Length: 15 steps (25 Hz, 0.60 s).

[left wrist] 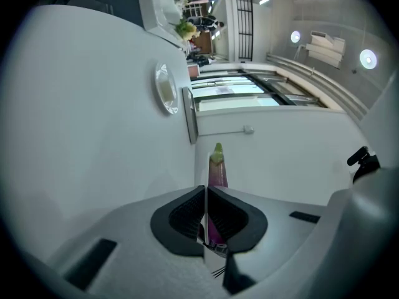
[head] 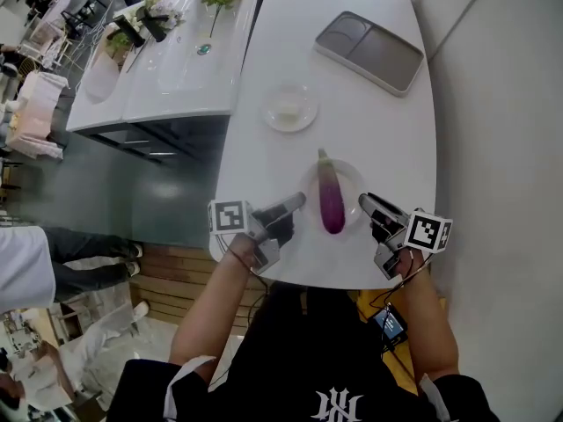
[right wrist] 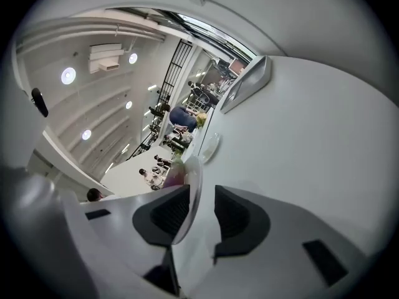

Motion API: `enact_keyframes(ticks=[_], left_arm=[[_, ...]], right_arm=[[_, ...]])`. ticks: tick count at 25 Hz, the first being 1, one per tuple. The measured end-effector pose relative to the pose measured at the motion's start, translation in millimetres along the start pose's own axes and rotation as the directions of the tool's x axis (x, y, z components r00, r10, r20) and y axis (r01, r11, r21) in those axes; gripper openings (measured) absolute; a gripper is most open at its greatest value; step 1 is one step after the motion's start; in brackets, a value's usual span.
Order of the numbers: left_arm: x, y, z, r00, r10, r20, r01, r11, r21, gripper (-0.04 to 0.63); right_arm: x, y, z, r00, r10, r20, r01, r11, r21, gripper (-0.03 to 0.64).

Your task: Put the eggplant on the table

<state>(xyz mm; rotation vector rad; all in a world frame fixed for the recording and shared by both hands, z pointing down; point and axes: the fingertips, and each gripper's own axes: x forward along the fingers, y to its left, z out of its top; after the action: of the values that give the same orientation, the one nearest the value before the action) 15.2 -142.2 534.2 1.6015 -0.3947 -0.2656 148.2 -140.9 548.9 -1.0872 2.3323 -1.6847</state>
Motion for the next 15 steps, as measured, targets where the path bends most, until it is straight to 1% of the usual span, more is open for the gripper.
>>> enact_keyframes(ticks=[3,9,11,13,15], left_arm=[[9,12,13,1.000,0.005,-0.003,-0.005,1.000,-0.008,0.015],[13,20,11,0.999,0.027,-0.018,-0.027,1.000,-0.012,0.015],[11,26,12,0.998,0.054,-0.023,-0.054,0.998,0.007,0.015],[7,34,14,0.995,0.095,-0.028,-0.094,0.995,0.044,0.015],[6,37,14,0.993,0.116,-0.029,-0.114,0.991,0.065,0.015]], right_arm=[[17,-13,10,1.000,-0.011,-0.007,0.011,1.000,0.015,0.100],[24,-20,10,0.999,-0.036,-0.026,0.036,0.999,0.027,0.065],[25,-22,9,0.999,-0.044,-0.029,0.045,0.999,0.029,0.060],[27,-24,9,0.998,-0.050,-0.031,0.051,0.998,0.035,0.057],[28,-27,8,0.998,-0.062,-0.032,0.064,0.997,0.041,0.054]])
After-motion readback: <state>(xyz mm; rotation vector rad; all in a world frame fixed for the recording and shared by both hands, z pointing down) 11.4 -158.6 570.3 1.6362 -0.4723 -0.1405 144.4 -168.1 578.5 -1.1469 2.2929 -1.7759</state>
